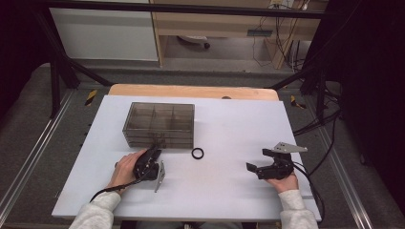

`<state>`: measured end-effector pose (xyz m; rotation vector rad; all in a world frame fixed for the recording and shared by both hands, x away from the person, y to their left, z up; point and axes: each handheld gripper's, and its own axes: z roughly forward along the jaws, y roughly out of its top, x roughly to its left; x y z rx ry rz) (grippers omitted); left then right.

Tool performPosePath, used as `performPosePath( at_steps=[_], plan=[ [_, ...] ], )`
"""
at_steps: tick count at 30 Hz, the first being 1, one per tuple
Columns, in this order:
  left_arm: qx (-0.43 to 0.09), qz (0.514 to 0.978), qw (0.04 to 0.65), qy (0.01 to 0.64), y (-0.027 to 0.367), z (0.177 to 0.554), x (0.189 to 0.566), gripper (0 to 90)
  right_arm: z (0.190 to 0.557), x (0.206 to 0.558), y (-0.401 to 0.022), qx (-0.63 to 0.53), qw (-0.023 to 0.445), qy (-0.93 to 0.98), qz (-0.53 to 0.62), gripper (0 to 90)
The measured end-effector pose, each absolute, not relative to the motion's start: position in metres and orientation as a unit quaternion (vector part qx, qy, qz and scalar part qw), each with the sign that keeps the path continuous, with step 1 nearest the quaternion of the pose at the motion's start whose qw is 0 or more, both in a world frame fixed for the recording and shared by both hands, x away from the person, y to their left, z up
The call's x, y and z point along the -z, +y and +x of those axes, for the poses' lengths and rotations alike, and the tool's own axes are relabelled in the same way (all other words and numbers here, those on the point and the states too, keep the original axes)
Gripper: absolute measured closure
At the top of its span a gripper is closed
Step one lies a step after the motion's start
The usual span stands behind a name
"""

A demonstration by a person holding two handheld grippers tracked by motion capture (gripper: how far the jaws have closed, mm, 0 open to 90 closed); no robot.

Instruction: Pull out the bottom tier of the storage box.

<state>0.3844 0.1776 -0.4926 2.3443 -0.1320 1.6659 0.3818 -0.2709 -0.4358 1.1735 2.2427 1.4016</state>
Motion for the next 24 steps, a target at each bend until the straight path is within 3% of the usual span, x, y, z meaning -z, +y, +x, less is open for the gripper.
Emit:
performPosePath(
  at_steps=[24],
  plan=[
    [-0.591, 0.796, 0.114, -0.068, 0.1757, 0.3854, 0.4989, 75.4, 0.3816, 0.4357, -0.271, -0.481, 0.124, 0.769, 0.403, 0.3]
  ],
)
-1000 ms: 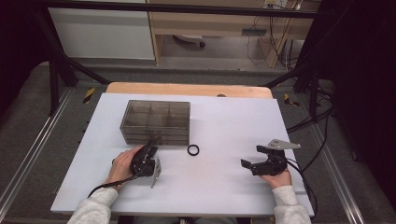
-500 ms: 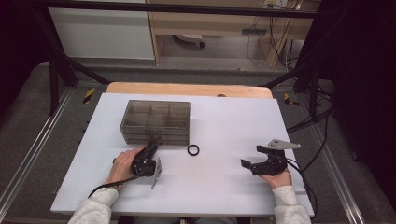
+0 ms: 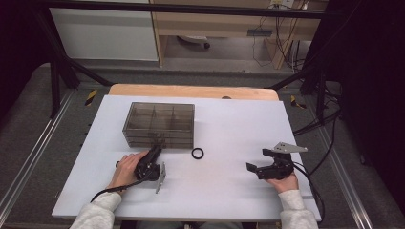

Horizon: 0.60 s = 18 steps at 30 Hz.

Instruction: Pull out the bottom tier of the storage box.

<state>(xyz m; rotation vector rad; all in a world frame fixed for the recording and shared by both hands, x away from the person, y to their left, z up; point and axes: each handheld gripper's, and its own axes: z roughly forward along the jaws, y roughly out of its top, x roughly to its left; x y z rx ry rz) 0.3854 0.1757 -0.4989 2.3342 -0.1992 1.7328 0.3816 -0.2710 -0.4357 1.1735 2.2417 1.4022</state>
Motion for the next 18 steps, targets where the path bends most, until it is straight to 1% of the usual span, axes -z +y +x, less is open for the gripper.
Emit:
performPosePath(
  at_steps=[18],
  plan=[
    [-0.607, 0.783, 0.105, -0.083, 0.177, 0.3848, 0.5028, 78.2, 0.3817, 0.4357, -0.2711, -0.481, 0.124, 0.769, 0.402, 0.3]
  ],
)
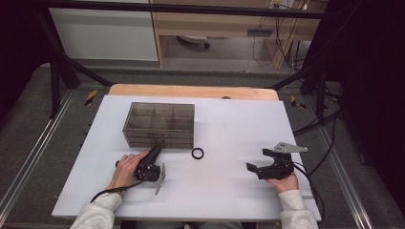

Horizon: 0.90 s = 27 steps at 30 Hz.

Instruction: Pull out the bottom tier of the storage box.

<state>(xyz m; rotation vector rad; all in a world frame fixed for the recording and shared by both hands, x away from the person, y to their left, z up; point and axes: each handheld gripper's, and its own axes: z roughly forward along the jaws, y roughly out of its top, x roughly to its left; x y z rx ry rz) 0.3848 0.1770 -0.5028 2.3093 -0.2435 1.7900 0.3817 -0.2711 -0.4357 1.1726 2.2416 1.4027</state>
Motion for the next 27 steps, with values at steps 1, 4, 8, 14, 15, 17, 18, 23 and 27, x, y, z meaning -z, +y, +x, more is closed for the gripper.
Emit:
performPosePath(
  at_steps=[1, 4, 8, 14, 15, 17, 18, 23, 27],
  plan=[
    [-0.608, 0.783, 0.105, -0.083, 0.1771, 0.3847, 0.5031, 78.3, 0.3817, 0.4357, -0.2711, -0.481, 0.124, 0.769, 0.403, 0.3],
    [-0.61, 0.781, 0.104, -0.086, 0.177, 0.3846, 0.5036, 78.7, 0.3817, 0.4356, -0.2712, -0.481, 0.124, 0.769, 0.402, 0.3],
    [-0.613, 0.779, 0.101, -0.087, 0.1769, 0.3843, 0.5045, 79.2, 0.3819, 0.4357, -0.2712, -0.481, 0.125, 0.769, 0.402, 0.3],
    [-0.615, 0.777, 0.102, -0.087, 0.1769, 0.3841, 0.5049, 79.6, 0.3818, 0.4356, -0.2713, -0.482, 0.125, 0.769, 0.402, 0.3],
    [-0.616, 0.777, 0.102, -0.087, 0.177, 0.3841, 0.5048, 79.6, 0.3818, 0.4356, -0.2713, -0.482, 0.124, 0.769, 0.402, 0.3],
    [-0.615, 0.777, 0.103, -0.087, 0.177, 0.3842, 0.5047, 79.7, 0.3818, 0.4357, -0.2712, -0.481, 0.124, 0.769, 0.402, 0.3],
    [-0.615, 0.777, 0.103, -0.087, 0.177, 0.3841, 0.5047, 79.7, 0.3818, 0.4357, -0.2712, -0.481, 0.124, 0.769, 0.402, 0.3],
    [-0.615, 0.777, 0.103, -0.086, 0.177, 0.3841, 0.5046, 79.7, 0.3817, 0.4355, -0.2713, -0.482, 0.124, 0.769, 0.402, 0.3],
    [-0.614, 0.778, 0.103, -0.085, 0.1772, 0.3837, 0.5041, 79.7, 0.3817, 0.4356, -0.2713, -0.482, 0.124, 0.769, 0.402, 0.3]
  ],
)
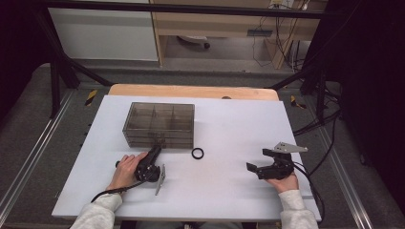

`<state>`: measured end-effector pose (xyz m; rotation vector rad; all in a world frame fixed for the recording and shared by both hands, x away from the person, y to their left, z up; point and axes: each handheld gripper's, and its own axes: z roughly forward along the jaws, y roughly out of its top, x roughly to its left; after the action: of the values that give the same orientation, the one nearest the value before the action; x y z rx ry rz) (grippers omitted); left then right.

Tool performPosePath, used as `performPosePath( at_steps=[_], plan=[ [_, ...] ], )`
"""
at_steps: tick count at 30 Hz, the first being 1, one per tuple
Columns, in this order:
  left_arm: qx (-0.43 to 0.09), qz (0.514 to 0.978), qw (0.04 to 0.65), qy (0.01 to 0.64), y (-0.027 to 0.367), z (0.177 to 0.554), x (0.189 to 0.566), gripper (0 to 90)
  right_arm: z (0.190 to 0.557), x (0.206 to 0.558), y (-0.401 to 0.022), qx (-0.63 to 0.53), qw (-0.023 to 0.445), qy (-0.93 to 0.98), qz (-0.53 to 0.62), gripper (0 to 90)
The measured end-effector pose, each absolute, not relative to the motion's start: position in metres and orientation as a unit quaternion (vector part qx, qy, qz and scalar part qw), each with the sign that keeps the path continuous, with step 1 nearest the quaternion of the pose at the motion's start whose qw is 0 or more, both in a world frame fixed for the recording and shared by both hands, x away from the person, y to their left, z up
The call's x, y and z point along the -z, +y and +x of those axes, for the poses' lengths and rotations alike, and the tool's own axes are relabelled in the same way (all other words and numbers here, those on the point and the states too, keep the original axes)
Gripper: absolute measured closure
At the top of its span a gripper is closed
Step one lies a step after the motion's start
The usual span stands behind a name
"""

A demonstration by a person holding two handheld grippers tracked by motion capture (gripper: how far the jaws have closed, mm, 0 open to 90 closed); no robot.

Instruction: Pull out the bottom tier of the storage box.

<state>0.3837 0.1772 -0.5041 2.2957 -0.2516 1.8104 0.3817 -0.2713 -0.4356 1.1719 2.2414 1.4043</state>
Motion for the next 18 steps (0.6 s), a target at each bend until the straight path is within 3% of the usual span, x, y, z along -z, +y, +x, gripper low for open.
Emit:
performPosePath(
  at_steps=[18],
  plan=[
    [-0.612, 0.779, 0.106, -0.088, 0.1774, 0.3772, 0.5035, 79.7, 0.3816, 0.4356, -0.2717, -0.481, 0.124, 0.769, 0.402, 0.3]
  ],
)
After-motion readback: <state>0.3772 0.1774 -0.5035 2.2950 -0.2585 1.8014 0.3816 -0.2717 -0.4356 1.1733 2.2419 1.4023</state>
